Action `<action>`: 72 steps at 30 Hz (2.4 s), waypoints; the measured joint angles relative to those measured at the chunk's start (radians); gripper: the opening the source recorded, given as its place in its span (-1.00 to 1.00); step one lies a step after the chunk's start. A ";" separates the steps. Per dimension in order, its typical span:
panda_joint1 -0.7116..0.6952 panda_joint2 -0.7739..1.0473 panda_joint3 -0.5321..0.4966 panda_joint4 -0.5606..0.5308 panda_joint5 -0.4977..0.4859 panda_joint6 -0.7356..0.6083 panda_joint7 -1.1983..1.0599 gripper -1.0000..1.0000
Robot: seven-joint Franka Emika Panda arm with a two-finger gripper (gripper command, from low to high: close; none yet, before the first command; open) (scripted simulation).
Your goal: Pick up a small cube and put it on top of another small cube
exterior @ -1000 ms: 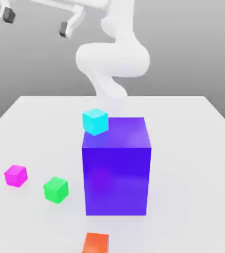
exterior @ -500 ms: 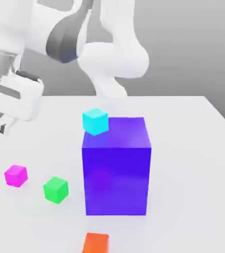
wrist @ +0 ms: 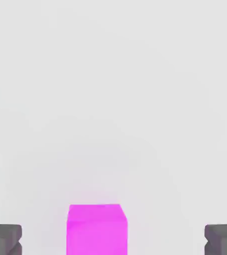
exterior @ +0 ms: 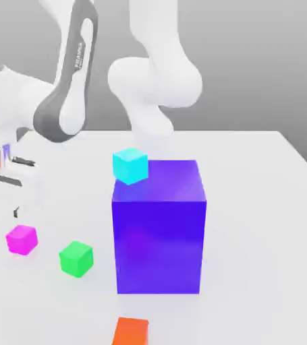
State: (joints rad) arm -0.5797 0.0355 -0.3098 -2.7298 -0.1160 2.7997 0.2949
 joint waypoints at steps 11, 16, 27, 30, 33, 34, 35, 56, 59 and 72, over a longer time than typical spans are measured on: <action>-0.127 0.188 0.155 0.004 0.342 0.155 -0.287 0.00; -0.182 0.289 0.220 0.019 0.390 0.232 -0.330 -1.00; -0.150 0.215 0.181 0.008 0.353 0.175 -0.296 -1.00; -0.124 0.153 0.143 -0.004 0.301 0.128 -0.256 -1.00; -0.108 0.095 0.112 -0.019 0.238 0.083 -0.212 -1.00; -0.107 0.077 0.105 -0.024 0.215 0.068 -0.197 -1.00; -0.108 0.060 0.101 -0.029 0.195 0.054 -0.183 -1.00; -0.050 0.347 0.536 0.408 0.459 -0.168 -0.697 -1.00; -0.045 0.378 0.571 0.459 0.462 -0.182 -0.738 -1.00; -0.085 0.328 0.644 0.388 0.453 -0.235 -0.958 -1.00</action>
State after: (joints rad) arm -0.6645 0.3632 0.3338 -2.3418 0.3369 2.5648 -0.6636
